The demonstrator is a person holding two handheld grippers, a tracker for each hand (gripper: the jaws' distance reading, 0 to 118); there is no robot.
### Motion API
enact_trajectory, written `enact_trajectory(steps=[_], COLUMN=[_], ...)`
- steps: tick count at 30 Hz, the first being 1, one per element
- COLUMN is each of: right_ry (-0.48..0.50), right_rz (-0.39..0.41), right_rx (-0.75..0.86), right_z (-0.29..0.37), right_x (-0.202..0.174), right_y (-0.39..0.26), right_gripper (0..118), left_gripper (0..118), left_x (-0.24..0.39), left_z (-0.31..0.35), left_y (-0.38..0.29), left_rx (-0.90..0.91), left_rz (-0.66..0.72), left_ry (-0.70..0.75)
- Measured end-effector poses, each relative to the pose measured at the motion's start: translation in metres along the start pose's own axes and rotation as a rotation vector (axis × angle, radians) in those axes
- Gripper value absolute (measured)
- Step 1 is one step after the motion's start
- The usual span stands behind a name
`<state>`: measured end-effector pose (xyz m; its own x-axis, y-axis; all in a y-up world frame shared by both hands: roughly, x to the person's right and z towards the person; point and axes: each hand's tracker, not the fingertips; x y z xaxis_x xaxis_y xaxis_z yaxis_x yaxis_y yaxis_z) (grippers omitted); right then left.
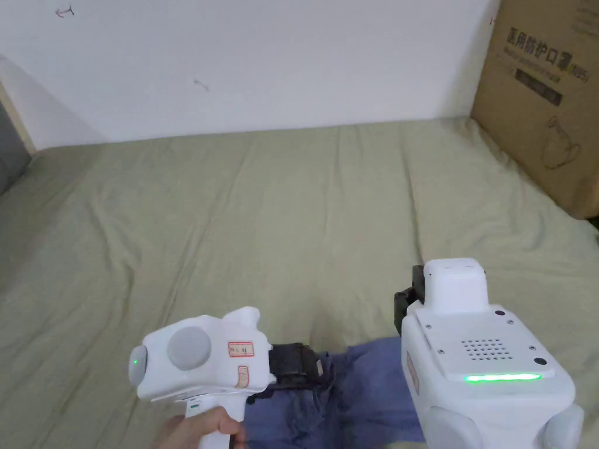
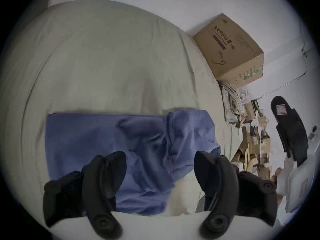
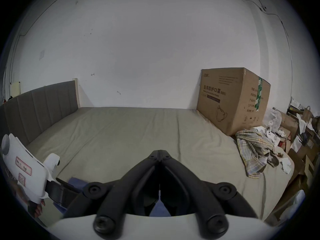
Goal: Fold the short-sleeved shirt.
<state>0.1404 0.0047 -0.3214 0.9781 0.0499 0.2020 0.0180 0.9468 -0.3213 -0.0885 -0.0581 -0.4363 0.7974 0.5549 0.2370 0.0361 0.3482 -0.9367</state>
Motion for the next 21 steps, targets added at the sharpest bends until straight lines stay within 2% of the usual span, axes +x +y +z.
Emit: enact_trajectory(steps=[2, 3, 4, 5, 6, 7, 8, 9, 12, 16, 21], right_ry=[0.0, -0.001, -0.001, -0.001, 0.001, 0.001, 0.001, 0.002, 0.006, 0.005, 0.0], right_rz=[-0.018, -0.022, -0.024, -0.027, -0.029, -0.03, -0.033, -0.038, -0.047, -0.047, -0.053], right_rx=[-0.015, -0.021, -0.023, -0.028, -0.031, -0.034, -0.036, -0.038, -0.042, -0.045, -0.038], right_z=[-0.002, -0.003, -0.003, -0.003, -0.004, -0.004, -0.003, -0.003, -0.003, -0.002, 0.005], right_x=[0.003, 0.005, 0.005, 0.006, 0.006, 0.007, 0.007, 0.008, 0.01, 0.013, 0.021], right_y=[-0.003, -0.005, -0.006, -0.007, -0.008, -0.009, -0.009, -0.01, -0.012, -0.013, -0.01], right_gripper=[1, 1, 1, 1, 1, 1, 1, 1, 1, 1, 1], left_gripper=[86, 80, 66, 41, 32, 32, 7, 3, 3, 3, 3], left_x=[-0.008, -0.014, -0.019, -0.027, -0.036, -0.043, -0.047, -0.052, -0.052, -0.04, -0.005], left_z=[0.012, 0.021, 0.029, 0.038, 0.043, 0.045, 0.045, 0.041, 0.022, -0.005, -0.043], left_y=[0.001, 0.001, 0.001, 0.0, 0.001, 0.0, -0.001, -0.004, -0.017, -0.029, -0.035], left_rx=[0.031, 0.062, 0.103, 0.148, 0.161, 0.161, 0.152, 0.144, 0.064, 0.016, -0.059], left_rz=[0.018, 0.038, 0.06, 0.085, 0.108, 0.128, 0.127, 0.118, 0.063, 0.11, 0.066], left_ry=[0.001, 0.008, 0.003, -0.002, 0.013, 0.035, 0.081, 0.121, 0.168, 0.031, -0.018])
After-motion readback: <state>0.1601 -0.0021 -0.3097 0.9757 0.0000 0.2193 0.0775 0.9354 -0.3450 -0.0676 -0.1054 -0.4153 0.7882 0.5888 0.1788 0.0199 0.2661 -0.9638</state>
